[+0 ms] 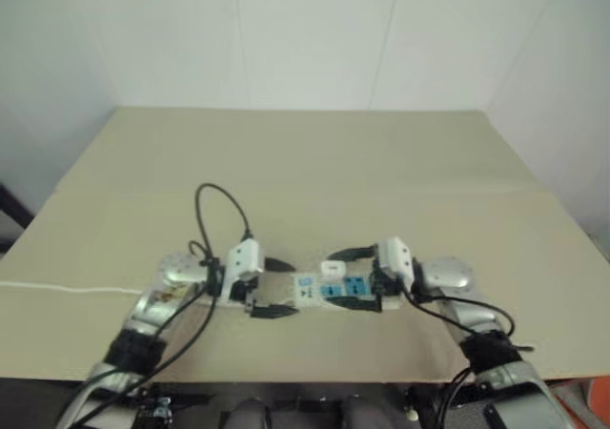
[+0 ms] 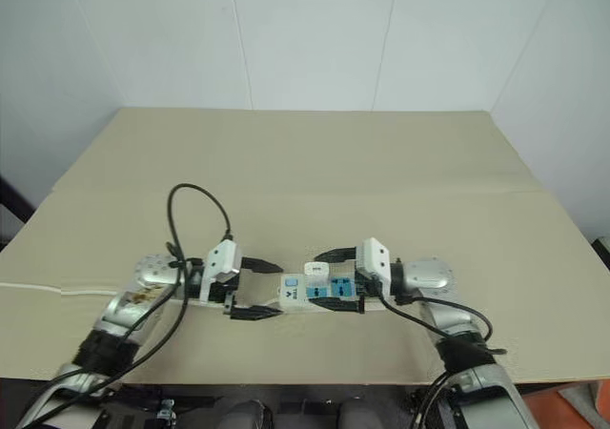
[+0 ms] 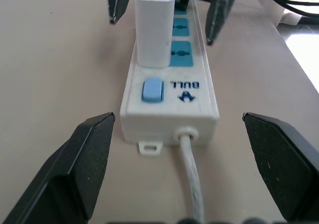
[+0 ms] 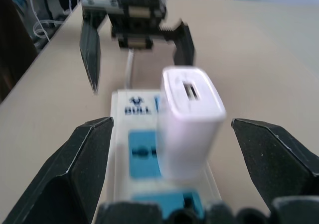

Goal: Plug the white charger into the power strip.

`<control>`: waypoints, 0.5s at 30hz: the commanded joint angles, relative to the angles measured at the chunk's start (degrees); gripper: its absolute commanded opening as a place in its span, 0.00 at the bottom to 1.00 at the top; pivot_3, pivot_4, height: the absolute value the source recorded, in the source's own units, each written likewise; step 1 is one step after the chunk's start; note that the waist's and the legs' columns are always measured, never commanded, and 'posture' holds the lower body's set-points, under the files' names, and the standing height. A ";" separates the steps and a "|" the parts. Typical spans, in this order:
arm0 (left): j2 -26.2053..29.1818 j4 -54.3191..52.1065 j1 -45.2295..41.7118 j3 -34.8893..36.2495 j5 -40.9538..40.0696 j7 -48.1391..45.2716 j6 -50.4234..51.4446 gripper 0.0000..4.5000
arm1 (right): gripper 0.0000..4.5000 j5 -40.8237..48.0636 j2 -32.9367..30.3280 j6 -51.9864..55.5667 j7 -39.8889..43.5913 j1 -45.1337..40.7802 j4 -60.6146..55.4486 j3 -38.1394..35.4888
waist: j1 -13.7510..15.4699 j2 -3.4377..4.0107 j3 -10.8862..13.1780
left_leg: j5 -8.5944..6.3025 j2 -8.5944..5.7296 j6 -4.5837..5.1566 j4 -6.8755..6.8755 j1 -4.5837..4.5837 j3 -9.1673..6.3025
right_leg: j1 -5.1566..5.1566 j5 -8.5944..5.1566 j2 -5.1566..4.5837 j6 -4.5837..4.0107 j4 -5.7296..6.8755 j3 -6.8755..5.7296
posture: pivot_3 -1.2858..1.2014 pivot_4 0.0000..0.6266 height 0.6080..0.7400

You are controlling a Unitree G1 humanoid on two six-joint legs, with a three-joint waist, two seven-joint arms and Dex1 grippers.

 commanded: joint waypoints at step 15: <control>20.64 -9.21 7.61 16.53 -10.91 -8.75 5.66 0.99 | 1.00 8.06 -22.49 11.56 2.77 5.24 -9.19 -18.02 | -0.39 0.38 1.18 | 0.01 0.04 0.01 -0.03 -0.87 0.10 | -0.94 0.21 0.04 -0.35 0.03 0.02 | 0.52 0.24 1.00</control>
